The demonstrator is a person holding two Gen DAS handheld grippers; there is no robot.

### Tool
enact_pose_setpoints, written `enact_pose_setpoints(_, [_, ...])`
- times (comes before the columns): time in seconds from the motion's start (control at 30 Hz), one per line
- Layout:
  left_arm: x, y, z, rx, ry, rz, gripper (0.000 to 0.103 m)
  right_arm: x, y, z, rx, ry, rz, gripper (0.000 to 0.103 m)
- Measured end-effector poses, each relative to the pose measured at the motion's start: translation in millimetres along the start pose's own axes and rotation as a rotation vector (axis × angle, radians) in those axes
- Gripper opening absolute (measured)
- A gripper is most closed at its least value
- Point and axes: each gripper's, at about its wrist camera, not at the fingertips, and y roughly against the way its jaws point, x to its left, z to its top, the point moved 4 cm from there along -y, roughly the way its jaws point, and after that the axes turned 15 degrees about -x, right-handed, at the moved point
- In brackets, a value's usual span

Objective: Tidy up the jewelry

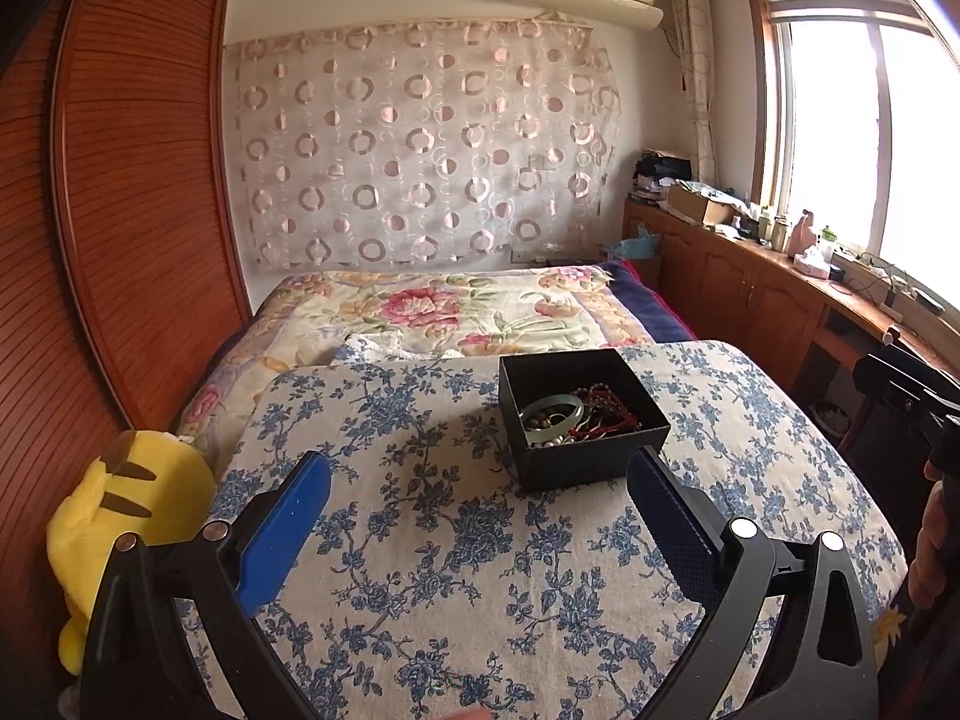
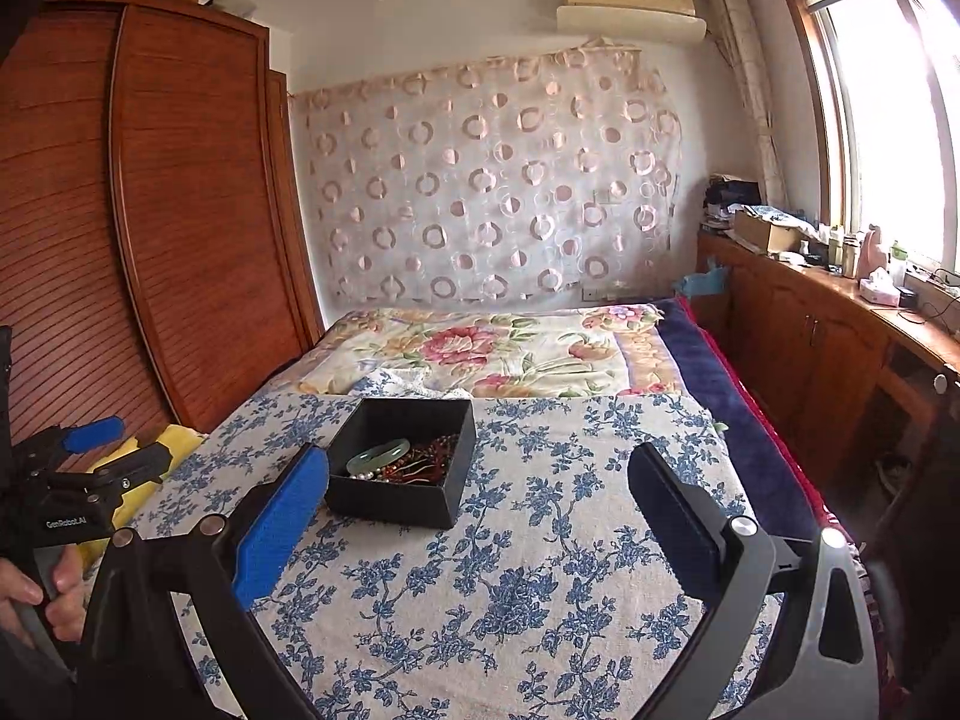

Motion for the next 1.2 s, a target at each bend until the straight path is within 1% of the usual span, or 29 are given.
enact_pose_setpoints(0.53, [1,1,1,-0.013,0.005,0.011,0.096,3,-3,-9,0.009,-0.004,0.011,0.101])
enact_pose_setpoints(1.0, [1,1,2,-0.016,0.008,0.010,0.096,3,-4,-12,0.015,-0.009,0.016,0.101])
enact_pose_setpoints(1.2, [1,2,4,-0.031,0.007,0.002,0.096,3,-4,-12,0.016,-0.011,0.018,0.101])
